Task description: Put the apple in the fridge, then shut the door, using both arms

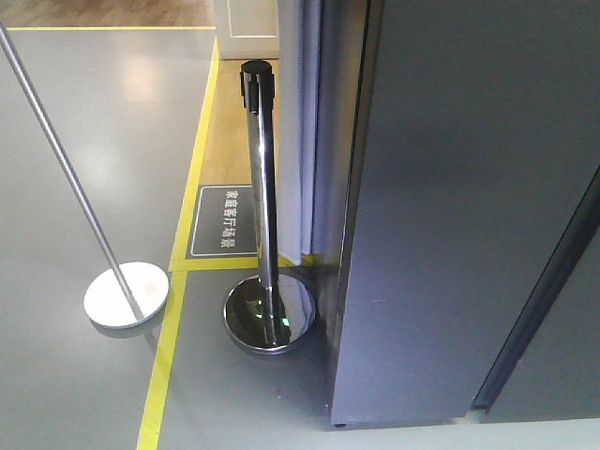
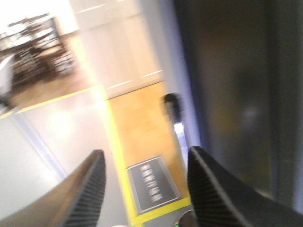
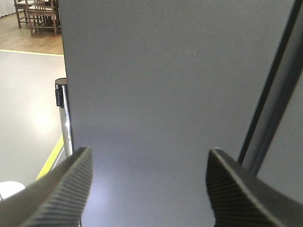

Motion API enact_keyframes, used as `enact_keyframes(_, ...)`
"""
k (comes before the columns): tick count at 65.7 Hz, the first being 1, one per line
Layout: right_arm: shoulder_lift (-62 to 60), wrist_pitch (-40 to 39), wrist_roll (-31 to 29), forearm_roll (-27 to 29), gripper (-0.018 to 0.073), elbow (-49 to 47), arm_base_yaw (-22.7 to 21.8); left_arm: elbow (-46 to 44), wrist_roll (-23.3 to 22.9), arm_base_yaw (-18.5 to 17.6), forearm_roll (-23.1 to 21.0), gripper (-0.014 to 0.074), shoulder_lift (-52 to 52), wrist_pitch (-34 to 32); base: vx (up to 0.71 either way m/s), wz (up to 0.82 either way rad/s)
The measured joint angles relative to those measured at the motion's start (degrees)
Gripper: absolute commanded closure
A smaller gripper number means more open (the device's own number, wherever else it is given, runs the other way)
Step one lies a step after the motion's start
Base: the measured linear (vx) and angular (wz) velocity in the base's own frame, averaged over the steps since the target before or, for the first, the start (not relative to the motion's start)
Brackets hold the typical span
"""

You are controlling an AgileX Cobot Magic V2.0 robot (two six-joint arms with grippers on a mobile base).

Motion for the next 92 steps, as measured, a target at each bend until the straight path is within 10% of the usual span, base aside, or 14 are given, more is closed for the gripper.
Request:
enact_keyframes(13, 0.0, -0.17, 0.0, 0.0, 0.0575, 0.13, 0.0, 0.0, -10.19, 0.0, 10.73, 0.0594, 0.0, 2.95, 0.0, 0.0)
enact_keyframes(42, -1.45, -0.63, -0.2, 0.12, 0.0568, 0.83, 0.0, 1.6, -12.13, 0.0, 11.59, 0.0603, -1.72, 2.86, 0.0, 0.0)
enact_keyframes(92, -20.05, -6.33, -0.08, 0.91, 0.0568, 35.21, 0.0, 40.68, -24.28, 0.0, 12.85, 0.0602, -27.58, -4.45, 0.0, 0.0)
